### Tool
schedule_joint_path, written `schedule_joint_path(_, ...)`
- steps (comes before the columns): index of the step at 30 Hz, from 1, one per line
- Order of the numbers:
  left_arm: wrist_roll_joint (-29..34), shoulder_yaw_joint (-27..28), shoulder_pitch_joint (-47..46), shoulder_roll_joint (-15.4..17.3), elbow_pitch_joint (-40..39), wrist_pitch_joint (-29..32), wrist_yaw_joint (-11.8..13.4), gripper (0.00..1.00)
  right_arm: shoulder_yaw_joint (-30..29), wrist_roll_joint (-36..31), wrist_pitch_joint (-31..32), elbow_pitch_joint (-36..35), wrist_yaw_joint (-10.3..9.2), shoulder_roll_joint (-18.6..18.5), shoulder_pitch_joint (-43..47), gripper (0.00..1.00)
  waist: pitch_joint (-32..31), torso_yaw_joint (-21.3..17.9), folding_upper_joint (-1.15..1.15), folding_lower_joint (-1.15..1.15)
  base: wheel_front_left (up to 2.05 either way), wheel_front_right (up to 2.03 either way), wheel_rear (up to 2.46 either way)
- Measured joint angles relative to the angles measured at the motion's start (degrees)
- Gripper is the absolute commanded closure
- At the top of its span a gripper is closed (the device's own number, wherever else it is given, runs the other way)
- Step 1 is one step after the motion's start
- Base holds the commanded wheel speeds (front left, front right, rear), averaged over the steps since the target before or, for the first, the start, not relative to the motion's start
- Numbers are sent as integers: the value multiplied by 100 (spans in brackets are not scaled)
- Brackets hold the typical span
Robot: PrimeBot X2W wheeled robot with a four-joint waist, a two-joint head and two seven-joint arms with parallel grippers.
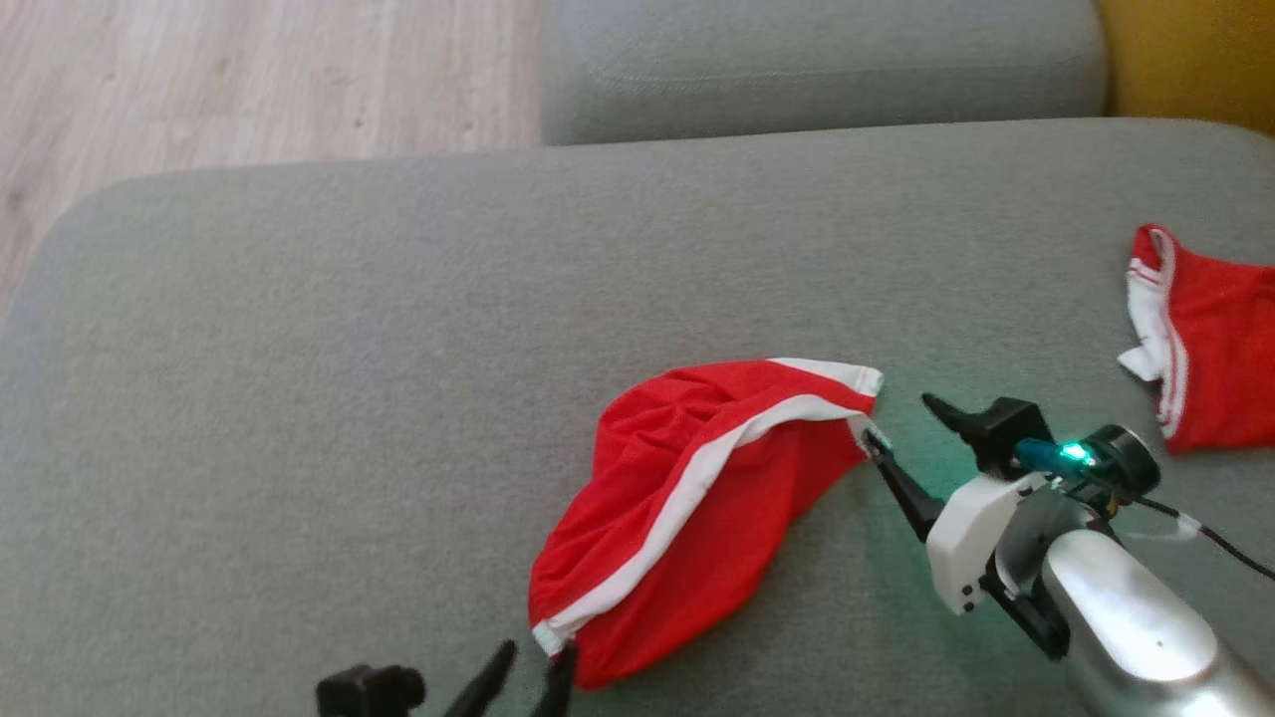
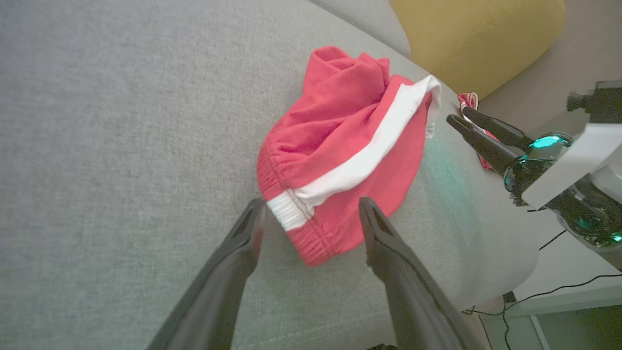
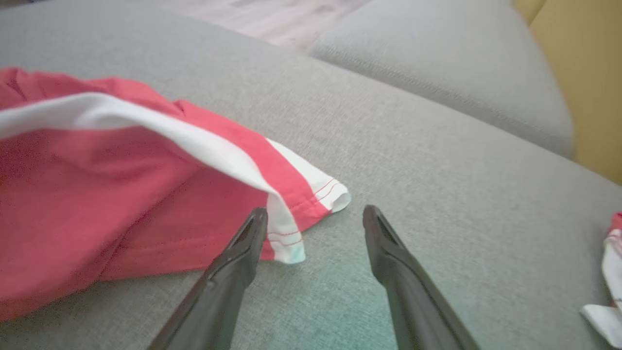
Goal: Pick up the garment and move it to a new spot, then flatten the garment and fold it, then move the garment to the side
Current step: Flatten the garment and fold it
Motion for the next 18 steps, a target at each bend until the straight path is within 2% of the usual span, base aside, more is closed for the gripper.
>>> schedule_joint_path(6,-241,-298,0,56,-59,302,-49,0,814,555,152,305,0,-283,-279,0,132,173,0,0,0,0,0)
schedule_joint_path(18,-778,-302,-300,25,327,301,-49,0,1555,1006,-52,755,0,-359,-782,0,287,120,0,-1,0,0,0)
